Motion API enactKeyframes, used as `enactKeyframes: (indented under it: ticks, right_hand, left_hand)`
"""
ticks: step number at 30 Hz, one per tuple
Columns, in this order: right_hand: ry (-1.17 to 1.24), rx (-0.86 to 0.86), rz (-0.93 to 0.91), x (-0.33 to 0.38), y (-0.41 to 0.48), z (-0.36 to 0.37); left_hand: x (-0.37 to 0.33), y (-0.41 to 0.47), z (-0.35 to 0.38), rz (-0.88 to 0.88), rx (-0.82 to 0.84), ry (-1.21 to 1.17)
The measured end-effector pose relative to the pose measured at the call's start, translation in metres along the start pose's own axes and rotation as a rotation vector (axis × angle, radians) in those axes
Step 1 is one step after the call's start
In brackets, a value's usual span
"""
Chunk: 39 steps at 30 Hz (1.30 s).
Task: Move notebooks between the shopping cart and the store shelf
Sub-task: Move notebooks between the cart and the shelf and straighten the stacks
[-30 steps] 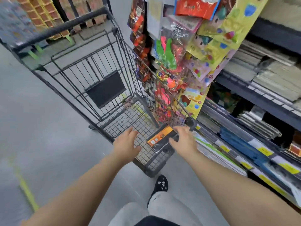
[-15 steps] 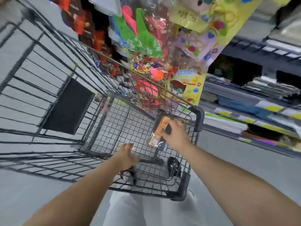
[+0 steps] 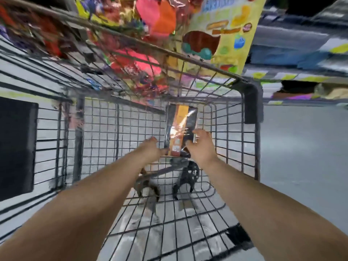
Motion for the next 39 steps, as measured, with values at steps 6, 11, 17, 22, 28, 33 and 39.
enactKeyframes:
  ticks: [6, 11, 17, 22, 28, 33, 39]
  right_hand:
    - [0.032, -0.024, 0.008, -0.012, 0.017, 0.005]
    - [0.062, -0.045, 0.049, -0.023, 0.026, 0.009]
    - [0.073, -0.073, 0.226, -0.051, 0.033, 0.03]
    - [-0.004, -0.052, 0.363, -0.066, 0.026, 0.061]
    - [-0.013, -0.121, 0.355, -0.068, 0.018, 0.057]
    - [0.002, -0.056, 0.341, -0.061, -0.006, 0.047]
    - [-0.052, -0.062, 0.414, -0.044, -0.017, 0.058]
  left_hand:
    - [-0.028, 0.031, 0.003, 0.022, -0.196, -0.108]
    - [-0.014, 0.025, -0.009, 0.058, -0.278, -0.123]
    - [0.028, -0.004, -0.021, 0.089, -0.1, -0.631]
    - [0.08, -0.034, -0.047, 0.012, -0.257, -0.727]
    - [0.11, -0.065, -0.062, -0.043, -0.422, -0.729]
    - [0.116, -0.107, -0.077, -0.06, -0.5, -0.72]
    - [0.11, -0.122, -0.087, -0.002, -0.465, -0.65]
Point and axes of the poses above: each hand's wrist, its own y-axis towards the middle knuckle, its own z-axis out of the palm, x = y × z, the point moved 10 cm from there along y, towards the middle knuckle, and after that the axes turned 3 degrees about y, right-handed, at the moved point
